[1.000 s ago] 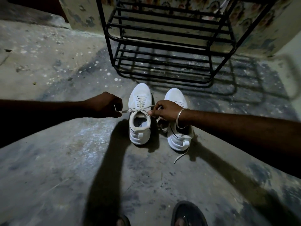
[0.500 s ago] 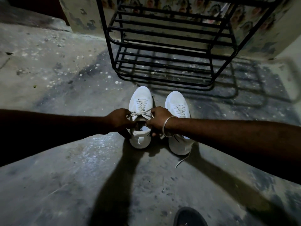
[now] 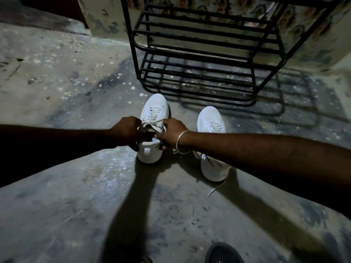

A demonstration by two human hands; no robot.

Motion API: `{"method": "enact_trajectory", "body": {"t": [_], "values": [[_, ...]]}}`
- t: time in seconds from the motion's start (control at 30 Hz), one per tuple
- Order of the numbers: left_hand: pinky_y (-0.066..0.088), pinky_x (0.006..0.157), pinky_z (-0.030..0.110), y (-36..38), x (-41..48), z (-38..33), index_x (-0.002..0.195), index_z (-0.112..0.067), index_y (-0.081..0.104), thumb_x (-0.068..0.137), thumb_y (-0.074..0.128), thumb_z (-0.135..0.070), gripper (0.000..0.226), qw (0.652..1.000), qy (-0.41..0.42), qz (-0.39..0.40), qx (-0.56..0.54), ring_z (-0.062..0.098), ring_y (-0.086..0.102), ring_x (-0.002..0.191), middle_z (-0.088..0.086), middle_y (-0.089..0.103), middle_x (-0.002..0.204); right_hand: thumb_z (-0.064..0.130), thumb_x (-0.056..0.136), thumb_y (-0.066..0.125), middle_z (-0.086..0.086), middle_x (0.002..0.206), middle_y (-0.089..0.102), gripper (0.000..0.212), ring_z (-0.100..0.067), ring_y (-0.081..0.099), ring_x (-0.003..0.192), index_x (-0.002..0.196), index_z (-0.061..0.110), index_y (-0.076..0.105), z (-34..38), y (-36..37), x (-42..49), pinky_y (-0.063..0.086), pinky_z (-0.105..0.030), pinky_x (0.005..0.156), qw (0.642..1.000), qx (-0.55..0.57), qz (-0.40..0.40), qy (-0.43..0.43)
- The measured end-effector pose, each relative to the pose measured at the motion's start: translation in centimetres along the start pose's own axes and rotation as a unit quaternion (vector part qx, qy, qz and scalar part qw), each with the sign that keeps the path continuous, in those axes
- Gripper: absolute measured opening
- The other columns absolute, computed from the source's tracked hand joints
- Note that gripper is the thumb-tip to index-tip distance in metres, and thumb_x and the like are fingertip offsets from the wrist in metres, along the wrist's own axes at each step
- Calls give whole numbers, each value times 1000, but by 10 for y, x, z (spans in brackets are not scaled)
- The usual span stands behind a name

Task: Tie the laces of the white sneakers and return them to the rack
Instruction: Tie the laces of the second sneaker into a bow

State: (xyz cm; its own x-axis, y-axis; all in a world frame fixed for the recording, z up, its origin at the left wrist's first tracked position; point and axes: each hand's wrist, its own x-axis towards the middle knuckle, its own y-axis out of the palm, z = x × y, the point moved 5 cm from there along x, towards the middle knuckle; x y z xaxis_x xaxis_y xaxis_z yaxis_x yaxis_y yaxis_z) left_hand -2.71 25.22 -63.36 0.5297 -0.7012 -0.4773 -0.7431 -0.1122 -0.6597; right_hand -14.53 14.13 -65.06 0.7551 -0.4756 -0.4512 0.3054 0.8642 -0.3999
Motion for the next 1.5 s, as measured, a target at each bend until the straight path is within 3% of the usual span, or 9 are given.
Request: {"method": "enact_trajectory", "body": {"t": [0.13,0.2,0.3,0.53,0.7,0.97,1.13,1.37,1.5], "values": [[56,53,35,-7,1,-3,122,-14,51,83,78,-36,52,996,-24,-19,81,25,71,65,11,70,95,23,84,75,-12,91,73,29,-24,69,68,108,8,71,-2,-35,1,60,-33,60,997,-70,44,-14],[47,63,36,-18,0,-14,124,-15,44,79,76,-53,67,969,32,-125,210,30,61,82,10,63,101,25,88,71,-12,90,73,24,-23,68,68,103,7,70,-5,-69,0,56,-32,60,996,-88,-2,-29],[43,69,38,-16,-6,-41,121,-14,48,75,81,-45,64,945,139,-198,220,34,57,96,12,57,108,20,88,69,-8,80,71,16,-20,64,67,95,6,71,-17,-122,-9,52,-32,63,985,-124,-111,-53],[50,77,36,59,-5,-116,113,-13,58,83,75,-24,36,930,319,-64,171,20,56,85,7,59,102,20,79,72,-3,98,67,24,-21,62,79,103,19,66,-72,-162,-50,48,-29,67,972,-200,-122,23],[53,81,35,108,7,-140,115,-11,61,84,77,-28,39,946,288,41,143,26,66,94,6,69,106,34,82,73,-12,96,63,39,-20,57,60,111,16,53,-101,-162,-77,46,-26,44,984,-120,-88,96],[58,66,41,129,20,-131,98,-10,53,83,77,-8,28,979,120,143,-87,32,72,72,20,73,87,14,81,77,-11,63,63,17,-20,52,51,70,10,65,-123,-163,-98,44,-24,47,986,-60,-62,141],[52,47,23,126,17,-129,83,-7,66,88,72,-10,9,982,91,151,-74,20,65,57,11,69,69,22,87,71,-1,48,50,21,-18,46,46,72,7,70,-110,-177,-100,37,-21,46,986,-45,-48,156],[51,75,31,105,15,-147,83,-7,70,96,55,-23,25,974,65,173,-130,23,68,80,11,73,85,28,91,66,-3,67,60,25,-15,54,61,77,7,66,-80,-184,-99,45,-26,61,994,-21,-76,77],[55,73,37,84,12,-172,85,-1,69,97,59,-16,22,967,113,159,-161,28,67,69,19,69,78,25,86,72,-7,80,71,20,-18,65,73,73,10,71,-76,-178,-99,55,-32,73,997,1,-68,31]]}}
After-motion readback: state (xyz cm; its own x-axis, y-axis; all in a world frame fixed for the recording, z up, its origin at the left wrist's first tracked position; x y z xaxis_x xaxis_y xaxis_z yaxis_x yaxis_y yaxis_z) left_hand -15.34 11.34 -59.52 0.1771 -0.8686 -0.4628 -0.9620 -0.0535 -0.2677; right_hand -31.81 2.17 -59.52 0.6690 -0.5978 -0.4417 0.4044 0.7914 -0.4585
